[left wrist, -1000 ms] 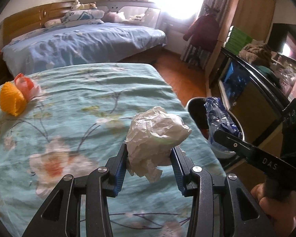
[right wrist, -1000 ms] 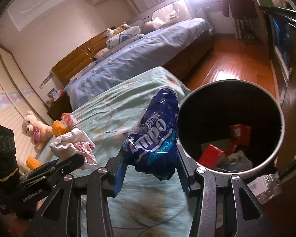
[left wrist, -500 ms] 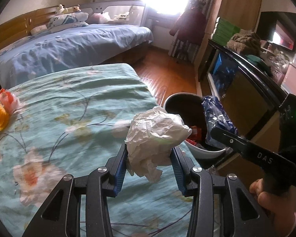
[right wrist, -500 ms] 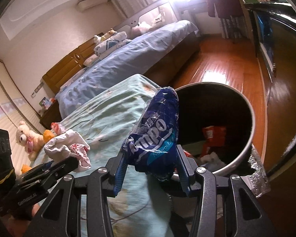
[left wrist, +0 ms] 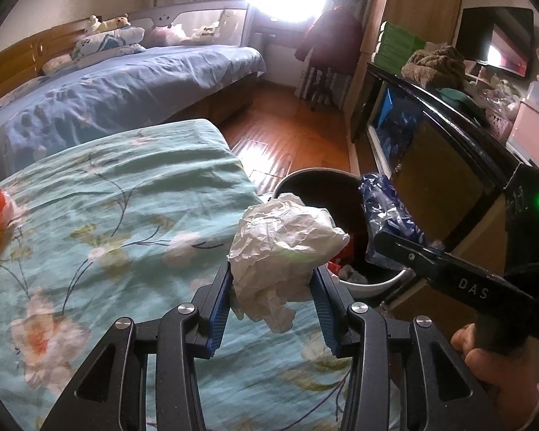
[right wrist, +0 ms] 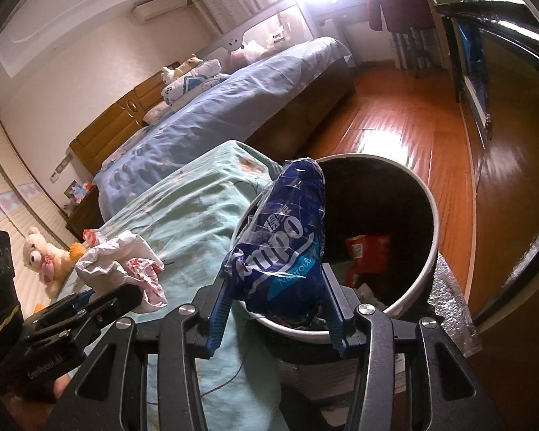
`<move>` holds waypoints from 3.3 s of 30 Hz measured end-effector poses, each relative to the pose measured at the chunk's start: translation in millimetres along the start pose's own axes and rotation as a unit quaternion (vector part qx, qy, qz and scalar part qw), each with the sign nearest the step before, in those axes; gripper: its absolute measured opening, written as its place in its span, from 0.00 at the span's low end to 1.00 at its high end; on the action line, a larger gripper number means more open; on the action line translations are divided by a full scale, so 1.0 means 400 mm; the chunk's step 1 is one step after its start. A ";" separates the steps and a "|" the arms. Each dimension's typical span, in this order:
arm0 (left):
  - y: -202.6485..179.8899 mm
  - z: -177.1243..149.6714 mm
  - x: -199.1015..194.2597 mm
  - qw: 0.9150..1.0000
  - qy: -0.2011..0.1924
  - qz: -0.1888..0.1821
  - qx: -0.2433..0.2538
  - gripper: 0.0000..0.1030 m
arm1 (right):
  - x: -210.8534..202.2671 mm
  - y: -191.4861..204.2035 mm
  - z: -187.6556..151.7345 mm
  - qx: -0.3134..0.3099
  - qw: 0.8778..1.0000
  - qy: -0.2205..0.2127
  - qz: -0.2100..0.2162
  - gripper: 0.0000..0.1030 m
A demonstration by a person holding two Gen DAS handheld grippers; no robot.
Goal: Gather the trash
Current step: 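Carry the white tissue and blue snack bag over the bin, then open both tools to drop the tissue and blue bag into the bin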
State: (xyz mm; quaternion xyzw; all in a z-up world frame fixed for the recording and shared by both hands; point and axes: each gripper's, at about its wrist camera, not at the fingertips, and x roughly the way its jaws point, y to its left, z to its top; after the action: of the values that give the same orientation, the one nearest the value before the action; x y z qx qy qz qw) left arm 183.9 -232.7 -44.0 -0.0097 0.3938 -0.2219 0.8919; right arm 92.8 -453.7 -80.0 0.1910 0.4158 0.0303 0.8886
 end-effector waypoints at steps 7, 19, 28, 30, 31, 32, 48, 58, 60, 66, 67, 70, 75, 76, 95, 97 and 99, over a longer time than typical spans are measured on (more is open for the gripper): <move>-0.014 0.007 0.021 1.000 0.003 -0.001 0.007 0.40 | 0.003 -0.013 0.009 0.002 1.000 0.000 -0.004 0.45; -0.025 0.025 0.038 1.000 0.002 -0.001 0.009 0.40 | 0.010 -0.026 0.023 -0.001 1.000 0.001 -0.011 0.45; -0.037 0.041 0.054 1.000 0.001 -0.001 0.013 0.41 | 0.018 -0.031 0.029 -0.002 1.000 0.003 -0.014 0.46; -0.040 0.043 0.057 1.000 0.001 -0.001 0.014 0.41 | 0.022 -0.034 0.031 -0.002 1.000 0.004 -0.015 0.46; -0.042 0.044 0.060 1.000 0.001 -0.002 0.015 0.41 | 0.024 -0.036 0.032 -0.002 1.000 0.004 -0.016 0.46; -0.043 0.045 0.061 1.000 0.001 -0.002 0.015 0.41 | 0.026 -0.037 0.033 -0.002 1.000 0.005 -0.017 0.46; -0.067 0.073 0.100 1.000 0.007 -0.007 0.024 0.41 | 0.044 -0.071 0.053 0.005 1.000 0.011 -0.025 0.46; -0.081 0.083 0.144 0.999 0.023 -0.006 0.028 0.41 | 0.050 -0.097 0.064 0.011 0.999 0.015 -0.032 0.46; -0.082 0.086 0.152 0.999 0.025 -0.005 0.029 0.41 | 0.052 -0.101 0.066 0.012 0.999 0.016 -0.033 0.46; -0.088 0.100 0.174 0.999 0.032 -0.002 0.032 0.41 | 0.062 -0.108 0.070 0.012 0.999 0.023 -0.033 0.46; -0.090 0.101 0.175 0.999 0.032 -0.001 0.032 0.41 | 0.062 -0.111 0.071 0.014 0.999 0.024 -0.033 0.46; -0.095 0.106 0.180 0.999 0.034 0.001 0.033 0.42 | 0.065 -0.114 0.076 0.015 0.999 0.025 -0.033 0.46; -0.102 0.109 0.185 0.999 0.034 0.002 0.036 0.42 | 0.065 -0.115 0.081 0.014 0.999 0.025 -0.034 0.46; -0.103 0.110 0.187 0.999 0.035 0.002 0.036 0.42 | 0.066 -0.116 0.083 0.015 0.999 0.026 -0.034 0.46; -0.105 0.114 0.192 0.998 0.036 0.001 0.046 0.50 | 0.068 -0.127 0.104 0.030 0.998 0.031 -0.039 0.57; -0.103 0.108 0.186 0.998 0.036 0.000 0.046 0.54 | 0.064 -0.129 0.104 0.034 0.998 0.030 -0.039 0.61; -0.100 0.106 0.183 0.998 0.035 -0.001 0.046 0.59 | 0.058 -0.127 0.102 0.036 0.998 0.028 -0.037 0.64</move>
State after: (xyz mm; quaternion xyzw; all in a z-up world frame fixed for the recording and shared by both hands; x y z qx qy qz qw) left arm 241.6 -305.1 -58.2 0.0386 0.4144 -0.2408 0.8768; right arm 133.1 -508.5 -91.7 0.2064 0.4485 -0.0119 0.8696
